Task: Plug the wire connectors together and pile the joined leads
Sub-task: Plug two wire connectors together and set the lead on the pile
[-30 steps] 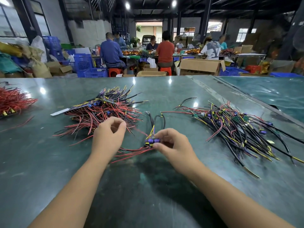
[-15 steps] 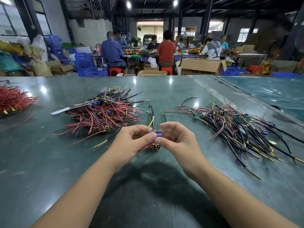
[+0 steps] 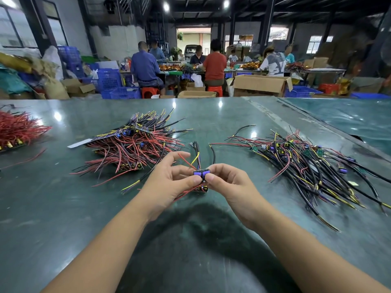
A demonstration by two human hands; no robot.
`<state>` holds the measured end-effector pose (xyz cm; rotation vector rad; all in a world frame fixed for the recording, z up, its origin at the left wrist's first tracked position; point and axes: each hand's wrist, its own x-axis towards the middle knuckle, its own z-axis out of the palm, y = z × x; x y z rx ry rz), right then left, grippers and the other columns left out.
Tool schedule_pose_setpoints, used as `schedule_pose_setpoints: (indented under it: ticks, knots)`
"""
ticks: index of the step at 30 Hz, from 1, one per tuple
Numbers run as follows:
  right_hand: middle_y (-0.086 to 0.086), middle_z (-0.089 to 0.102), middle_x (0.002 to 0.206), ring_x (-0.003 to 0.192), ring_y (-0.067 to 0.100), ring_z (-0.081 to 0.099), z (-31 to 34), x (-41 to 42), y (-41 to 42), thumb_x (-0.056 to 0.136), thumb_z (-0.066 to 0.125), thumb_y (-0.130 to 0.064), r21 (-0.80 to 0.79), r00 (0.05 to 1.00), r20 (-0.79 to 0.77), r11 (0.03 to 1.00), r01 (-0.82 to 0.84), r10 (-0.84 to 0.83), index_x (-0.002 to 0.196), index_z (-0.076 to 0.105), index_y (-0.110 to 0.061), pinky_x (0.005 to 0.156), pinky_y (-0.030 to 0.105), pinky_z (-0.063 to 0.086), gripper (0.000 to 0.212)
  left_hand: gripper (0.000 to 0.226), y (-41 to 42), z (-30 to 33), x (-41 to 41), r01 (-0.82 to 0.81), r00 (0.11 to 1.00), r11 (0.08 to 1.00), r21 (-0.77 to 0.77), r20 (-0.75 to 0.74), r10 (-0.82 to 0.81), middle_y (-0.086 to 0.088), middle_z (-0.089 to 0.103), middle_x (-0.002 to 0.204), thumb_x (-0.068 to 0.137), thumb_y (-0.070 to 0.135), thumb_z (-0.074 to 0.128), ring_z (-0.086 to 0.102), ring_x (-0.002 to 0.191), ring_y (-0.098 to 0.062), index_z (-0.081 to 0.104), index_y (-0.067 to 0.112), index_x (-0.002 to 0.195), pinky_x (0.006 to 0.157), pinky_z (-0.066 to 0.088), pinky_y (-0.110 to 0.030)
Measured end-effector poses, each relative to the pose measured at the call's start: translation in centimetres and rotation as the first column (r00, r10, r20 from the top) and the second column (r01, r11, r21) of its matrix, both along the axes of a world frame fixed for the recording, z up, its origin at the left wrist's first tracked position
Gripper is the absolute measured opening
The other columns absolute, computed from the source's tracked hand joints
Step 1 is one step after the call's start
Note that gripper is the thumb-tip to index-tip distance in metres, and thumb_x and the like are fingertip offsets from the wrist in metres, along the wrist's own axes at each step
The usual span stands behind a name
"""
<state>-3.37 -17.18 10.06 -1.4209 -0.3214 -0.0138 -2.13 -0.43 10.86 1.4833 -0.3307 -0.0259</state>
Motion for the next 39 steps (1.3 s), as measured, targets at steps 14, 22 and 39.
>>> schedule_pose_setpoints:
  ticks: [14, 22, 39]
  knots:
    - [0.003, 0.068, 0.077, 0.073, 0.010, 0.060, 0.0, 0.2, -0.8, 0.088, 0.061, -0.006, -0.105, 0.998, 0.025, 0.993, -0.054, 0.056, 0.083, 0.068, -0.011, 0.078, 0.022, 0.050, 0.010, 0.053, 0.2, -0.4, 0.2, 0.087, 0.995, 0.996, -0.027, -0.048, -0.088, 0.000, 0.068, 0.074, 0.069, 0.005, 0.074, 0.067, 0.072, -0.017, 0.051, 0.019, 0.115, 0.068, 0.055, -0.026]
    - [0.011, 0.068, 0.083, 0.078, 0.021, 0.059, 0.0, 0.2, -1.2, 0.072, 0.066, -0.019, 0.091, 0.973, -0.076, 0.973, -0.212, 0.219, 0.081, 0.071, -0.010, 0.089, 0.035, 0.049, 0.013, 0.058, 1.0, -0.3, 0.5, 0.231, 0.969, 0.961, -0.149, -0.057, -0.242, -0.010, 0.067, 0.081, 0.065, 0.003, 0.077, 0.069, 0.080, -0.024, 0.052, 0.016, 0.116, 0.074, 0.057, -0.031]
    - [0.012, 0.070, 0.075, 0.072, 0.019, 0.070, 0.4, 0.2, -0.3, 0.068, 0.069, -0.012, 0.452, 0.986, -0.168, 0.887, 0.097, -0.023, 0.075, 0.066, -0.006, 0.068, 0.023, 0.056, 0.010, 0.010, 0.4, -1.3, 0.7, -0.323, 0.911, 0.745, 0.584, 0.404, 0.078, 0.025, 0.057, 0.083, 0.081, 0.032, 0.071, 0.044, 0.090, -0.003, 0.061, 0.032, 0.079, 0.078, 0.032, -0.006]
